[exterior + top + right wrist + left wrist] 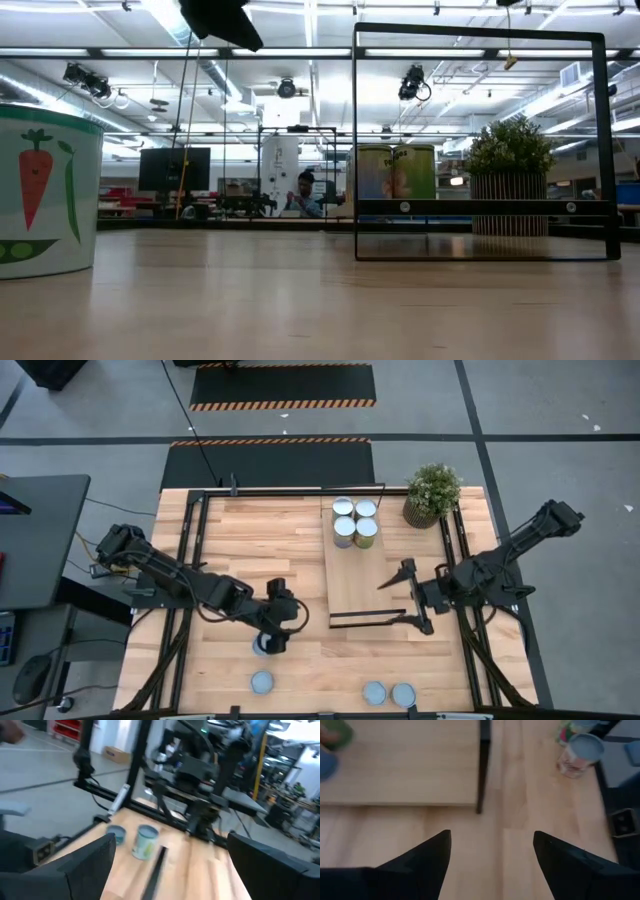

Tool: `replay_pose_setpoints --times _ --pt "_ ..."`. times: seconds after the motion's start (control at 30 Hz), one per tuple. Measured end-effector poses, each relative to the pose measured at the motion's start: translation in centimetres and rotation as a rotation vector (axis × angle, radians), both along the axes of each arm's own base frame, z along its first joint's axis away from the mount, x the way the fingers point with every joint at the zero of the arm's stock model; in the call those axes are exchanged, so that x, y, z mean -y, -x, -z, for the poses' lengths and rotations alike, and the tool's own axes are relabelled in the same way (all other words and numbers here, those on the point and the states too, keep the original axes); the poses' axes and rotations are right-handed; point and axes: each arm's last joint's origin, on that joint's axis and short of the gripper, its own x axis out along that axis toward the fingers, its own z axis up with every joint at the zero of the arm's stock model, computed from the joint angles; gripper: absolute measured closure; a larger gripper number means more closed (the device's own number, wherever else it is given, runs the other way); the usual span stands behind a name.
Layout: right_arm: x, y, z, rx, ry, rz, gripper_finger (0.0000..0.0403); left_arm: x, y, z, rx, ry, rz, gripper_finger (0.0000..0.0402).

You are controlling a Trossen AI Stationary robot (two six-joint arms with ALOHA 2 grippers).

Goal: Pick and place cans onto a shelf
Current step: Put the canned green peas on the shelf

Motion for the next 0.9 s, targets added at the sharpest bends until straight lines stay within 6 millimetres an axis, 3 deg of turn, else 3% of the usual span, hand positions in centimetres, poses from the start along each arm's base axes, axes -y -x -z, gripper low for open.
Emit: replay_pose_setpoints --times 0.33,0.9 --pt "-4.3 0.0 1.6 -0.055 -0.031 -0.064 0.0014 -0.4 0.3 0.3 -0.038 -0.053 -0.009 0.0114" --pt "-15.3 -1.9 2.1 -0.349 -0.053 0.107 0.0038 -0.4 0.2 0.3 -0.031 -0.043 -0.041 0.0114"
